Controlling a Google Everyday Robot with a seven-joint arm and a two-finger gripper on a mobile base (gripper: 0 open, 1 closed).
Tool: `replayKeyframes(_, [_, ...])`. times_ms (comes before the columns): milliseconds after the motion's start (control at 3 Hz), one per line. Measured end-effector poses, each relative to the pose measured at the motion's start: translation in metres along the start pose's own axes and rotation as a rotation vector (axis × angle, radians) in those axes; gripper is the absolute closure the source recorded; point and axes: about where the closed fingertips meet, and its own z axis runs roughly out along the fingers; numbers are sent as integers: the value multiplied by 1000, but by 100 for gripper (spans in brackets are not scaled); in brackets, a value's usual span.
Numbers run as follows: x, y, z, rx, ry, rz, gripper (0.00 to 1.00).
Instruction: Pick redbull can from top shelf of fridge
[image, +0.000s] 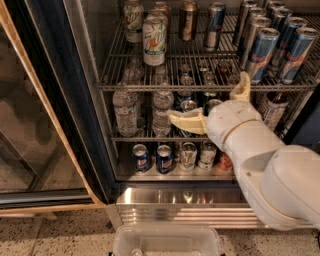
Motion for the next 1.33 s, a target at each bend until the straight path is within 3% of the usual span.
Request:
replayKeyframes(333, [-16, 15, 21, 2, -82, 70, 0])
replayKeyframes(667, [-17, 15, 21, 1, -81, 68, 0])
replayKeyframes(1333, [-37, 24, 43, -1, -200, 77, 0])
